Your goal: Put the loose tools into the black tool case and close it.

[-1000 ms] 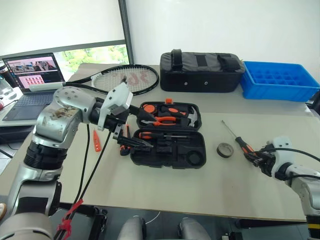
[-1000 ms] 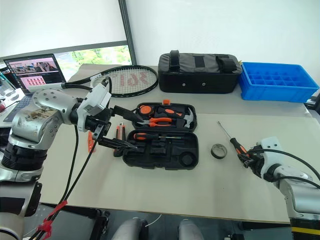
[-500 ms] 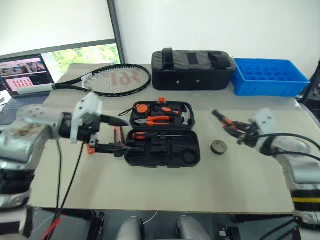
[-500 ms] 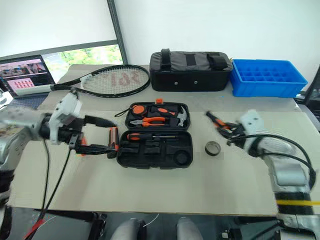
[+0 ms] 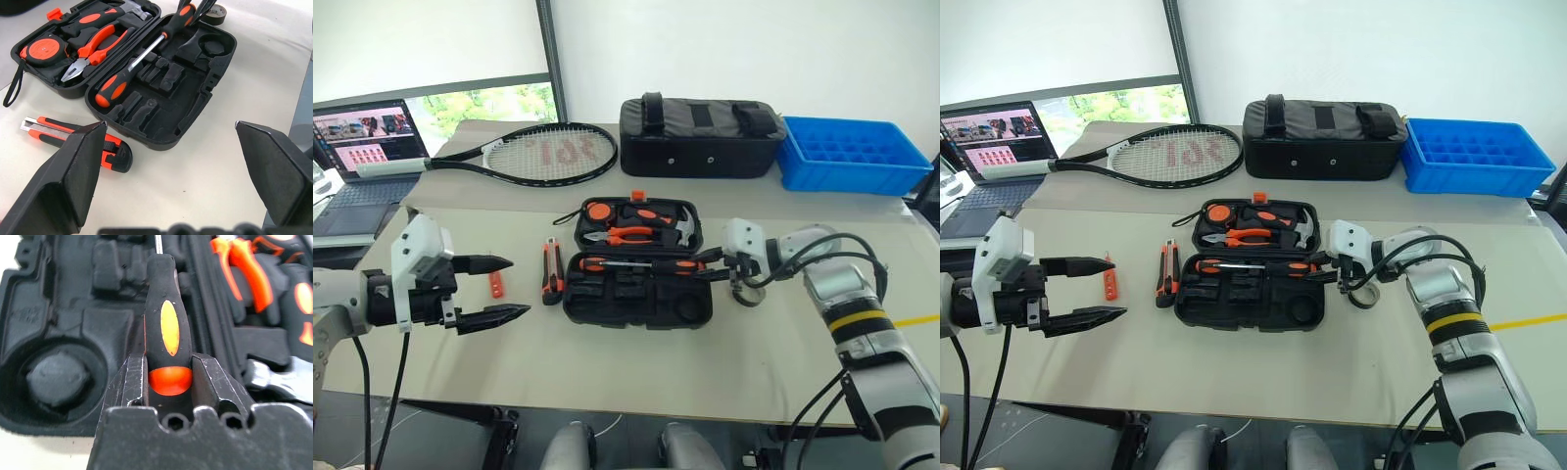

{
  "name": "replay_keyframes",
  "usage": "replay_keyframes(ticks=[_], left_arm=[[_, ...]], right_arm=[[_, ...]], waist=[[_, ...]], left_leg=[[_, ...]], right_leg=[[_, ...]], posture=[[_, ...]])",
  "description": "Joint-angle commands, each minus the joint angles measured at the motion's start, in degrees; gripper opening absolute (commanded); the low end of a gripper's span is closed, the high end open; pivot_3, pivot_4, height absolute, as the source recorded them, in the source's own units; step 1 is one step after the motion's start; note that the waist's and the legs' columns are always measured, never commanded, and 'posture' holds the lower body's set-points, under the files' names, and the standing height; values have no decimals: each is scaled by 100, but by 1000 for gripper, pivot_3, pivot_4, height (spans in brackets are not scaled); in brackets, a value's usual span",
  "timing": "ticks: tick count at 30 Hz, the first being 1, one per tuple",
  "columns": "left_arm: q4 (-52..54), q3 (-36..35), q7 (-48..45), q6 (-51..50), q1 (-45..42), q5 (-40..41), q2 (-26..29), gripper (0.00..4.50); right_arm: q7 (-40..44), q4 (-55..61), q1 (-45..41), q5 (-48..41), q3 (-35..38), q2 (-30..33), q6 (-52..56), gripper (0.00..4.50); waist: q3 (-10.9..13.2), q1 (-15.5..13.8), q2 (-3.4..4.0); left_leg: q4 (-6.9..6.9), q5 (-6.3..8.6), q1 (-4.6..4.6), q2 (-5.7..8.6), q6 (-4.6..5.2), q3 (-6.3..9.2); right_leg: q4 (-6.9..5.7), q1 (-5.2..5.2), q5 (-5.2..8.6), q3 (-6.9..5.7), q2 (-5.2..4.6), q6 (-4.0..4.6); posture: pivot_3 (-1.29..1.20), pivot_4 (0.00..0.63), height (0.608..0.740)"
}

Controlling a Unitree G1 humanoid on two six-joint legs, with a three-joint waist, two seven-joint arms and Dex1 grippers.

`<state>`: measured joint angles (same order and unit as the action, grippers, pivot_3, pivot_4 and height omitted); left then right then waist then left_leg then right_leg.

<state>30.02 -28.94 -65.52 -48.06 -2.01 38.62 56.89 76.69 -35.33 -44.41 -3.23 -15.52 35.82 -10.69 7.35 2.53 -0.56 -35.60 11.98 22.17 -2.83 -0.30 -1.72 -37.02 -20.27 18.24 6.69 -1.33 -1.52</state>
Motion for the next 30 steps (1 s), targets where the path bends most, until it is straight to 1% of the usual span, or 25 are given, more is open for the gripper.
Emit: replay_keyframes(ticks=[1,4,6,9,10,13,14,16,18,22,24,25,26,27,29,30], left_arm=[[199,-271,151,-29,81,174,85,4500],[186,-241,217,-16,69,239,128,4500],[159,-194,251,6,27,271,160,4500],[108,-80,296,44,-71,295,202,4500],[89,-36,307,59,-107,295,215,4500],[20,74,313,110,-187,275,253,4500],[5,106,318,123,-217,278,259,4500],[-27,138,312,138,-261,284,273,4500],[-68,162,302,156,-303,289,287,4500],[-173,296,288,251,-373,247,297,4500],[-212,379,293,294,-429,248,299,4500],[-222,402,298,303,-453,258,302,4500],[-230,415,298,307,-473,268,307,4500],[-236,420,291,305,-488,279,311,4500],[-250,425,269,310,-494,280,325,4500],[-256,426,260,316,-491,275,334,4500]], right_arm=[[89,-290,-326,92,-7,-203,-306,879],[105,-499,-427,176,-7,-324,-361,879],[40,-592,-467,243,13,-373,-394,1892],[-84,-687,-493,311,50,-388,-425,2891],[-109,-710,-498,316,64,-379,-405,3148],[-112,-722,-490,350,81,-295,-337,4260],[-89,-688,-474,328,117,-254,-337,4463],[-131,-592,-465,244,230,-232,-282,4463],[-149,-375,-461,-8,409,-285,34,4463],[-50,319,-286,-625,673,-527,865,4463],[-117,582,-130,-760,728,-673,1045,4463],[-170,647,-75,-772,735,-713,1087,3945],[-177,707,-10,-792,736,-748,1124,3798],[-208,732,69,-770,709,-796,1101,3371],[-218,774,179,-723,644,-847,1054,2736],[-212,787,211,-699,616,-856,1038,2320]], waist=[[0,14,0],[1,37,-1],[1,33,-1],[1,26,-1],[1,25,-1],[1,20,-1],[1,20,-1],[1,18,-1],[1,18,-1],[1,44,-2],[1,55,-3],[1,54,-3],[1,48,-3],[1,39,-3],[1,23,-2],[1,16,-3]], left_leg=[[3,0,-3,0,0,0],[16,-1,-18,0,-2,-1],[20,-2,-21,0,-3,-1],[23,-2,-22,-1,-3,-1],[24,-2,-21,0,-3,-1],[31,-2,-23,0,-3,-2],[31,-2,-23,0,-3,-3],[32,-2,-22,0,-3,-5],[33,-2,-22,0,-3,-5],[34,-2,-22,-1,-3,-3],[36,-2,-23,-4,-3,-1],[36,-2,-23,-4,-3,-1],[36,-2,-22,-4,-3,0],[36,-2,-20,-3,-3,0],[36,-2,-19,-1,-3,-2],[36,-2,-19,-1,-3,-2]], right_leg=[[-1,0,-1,0,1,3],[-5,0,-4,0,3,12],[-6,0,-5,-2,4,14],[-5,-1,-5,-6,3,15],[-5,-1,-5,-7,2,15],[-4,-1,-5,-7,-2,15],[-4,-1,-5,-8,-1,15],[-3,-1,-5,-11,-1,16],[-3,-2,-5,-11,-1,16],[-4,-6,-5,-9,2,17],[-6,-5,-5,-11,6,17],[-6,-3,-5,-16,7,17],[-6,-4,-5,-18,6,17],[-6,-5,-5,-19,5,17],[-5,-6,-5,-18,0,17],[-5,-7,-5,-17,-1,17]], posture=[[0,150,707],[0,150,707],[0,150,707],[0,150,707],[0,150,707],[0,150,707],[0,150,707],[0,150,707],[0,150,707],[0,150,707],[0,150,707],[0,150,707],[0,150,707],[0,150,707],[0,150,707],[0,150,707]])
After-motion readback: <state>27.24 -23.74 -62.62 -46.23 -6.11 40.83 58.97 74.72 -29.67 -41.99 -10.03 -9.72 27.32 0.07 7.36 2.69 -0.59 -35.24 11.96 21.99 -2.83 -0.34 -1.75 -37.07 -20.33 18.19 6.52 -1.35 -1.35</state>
